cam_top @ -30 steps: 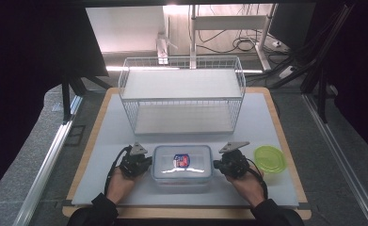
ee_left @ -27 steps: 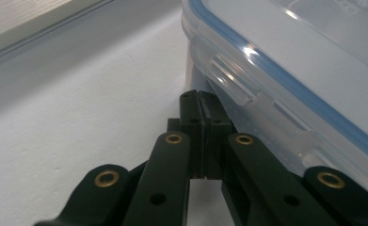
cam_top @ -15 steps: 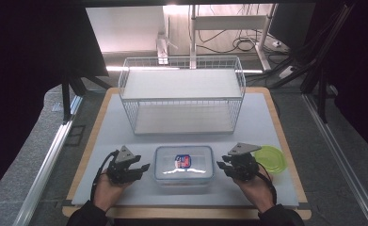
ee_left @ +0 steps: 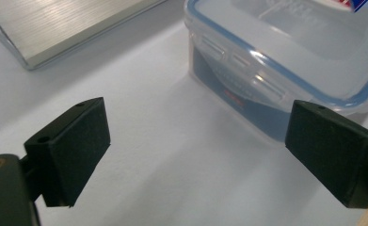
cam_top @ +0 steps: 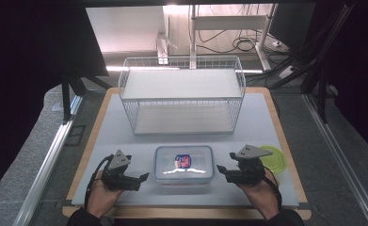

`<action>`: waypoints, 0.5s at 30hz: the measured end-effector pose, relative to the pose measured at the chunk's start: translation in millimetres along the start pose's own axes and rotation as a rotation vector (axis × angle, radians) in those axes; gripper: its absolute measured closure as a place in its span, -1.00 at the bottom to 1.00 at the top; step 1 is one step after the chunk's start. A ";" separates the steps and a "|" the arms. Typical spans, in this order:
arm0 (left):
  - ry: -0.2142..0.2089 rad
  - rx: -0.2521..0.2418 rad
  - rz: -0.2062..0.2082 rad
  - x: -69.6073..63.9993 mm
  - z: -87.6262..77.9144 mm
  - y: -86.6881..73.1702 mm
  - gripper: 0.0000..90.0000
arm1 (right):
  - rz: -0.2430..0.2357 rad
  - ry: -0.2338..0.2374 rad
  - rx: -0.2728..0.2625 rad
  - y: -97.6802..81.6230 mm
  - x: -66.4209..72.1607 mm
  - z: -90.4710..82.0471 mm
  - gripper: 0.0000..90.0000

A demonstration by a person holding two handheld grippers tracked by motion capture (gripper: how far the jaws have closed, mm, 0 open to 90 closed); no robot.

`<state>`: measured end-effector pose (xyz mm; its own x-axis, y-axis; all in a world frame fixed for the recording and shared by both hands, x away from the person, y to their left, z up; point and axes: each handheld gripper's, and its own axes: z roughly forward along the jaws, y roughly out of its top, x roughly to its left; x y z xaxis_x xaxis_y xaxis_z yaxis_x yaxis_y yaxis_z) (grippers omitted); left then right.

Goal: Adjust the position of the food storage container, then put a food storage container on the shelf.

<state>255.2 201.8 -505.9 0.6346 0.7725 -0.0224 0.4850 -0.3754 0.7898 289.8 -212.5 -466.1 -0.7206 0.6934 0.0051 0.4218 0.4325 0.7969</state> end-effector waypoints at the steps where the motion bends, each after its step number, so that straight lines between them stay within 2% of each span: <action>1: 0.001 -0.008 -0.003 0.0 0.8 0.0 -0.88 | 0.008 0.010 -0.006 0.4 -0.5 0.1 -0.44; 4: -0.011 -0.026 0.007 0.3 2.4 -1.4 -0.93 | 0.026 0.037 -0.013 0.7 -1.8 2.5 -0.60; 7: -0.042 -0.038 0.005 0.0 3.9 -0.8 -0.92 | 0.043 0.074 -0.005 0.2 -1.9 6.0 -0.68; 9: -0.050 -0.041 0.001 -0.5 3.9 0.5 -0.90 | 0.038 0.085 -0.001 0.3 -1.4 7.8 -0.71; 15: -0.083 -0.004 -0.007 -3.7 5.5 4.9 -0.87 | 0.046 0.118 0.012 2.8 0.2 13.7 -0.80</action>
<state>258.5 194.3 -505.3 0.6785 0.7304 -0.0786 0.4876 -0.3677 0.7919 298.4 -203.3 -472.2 -0.7600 0.6400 0.1132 0.4616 0.4090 0.7872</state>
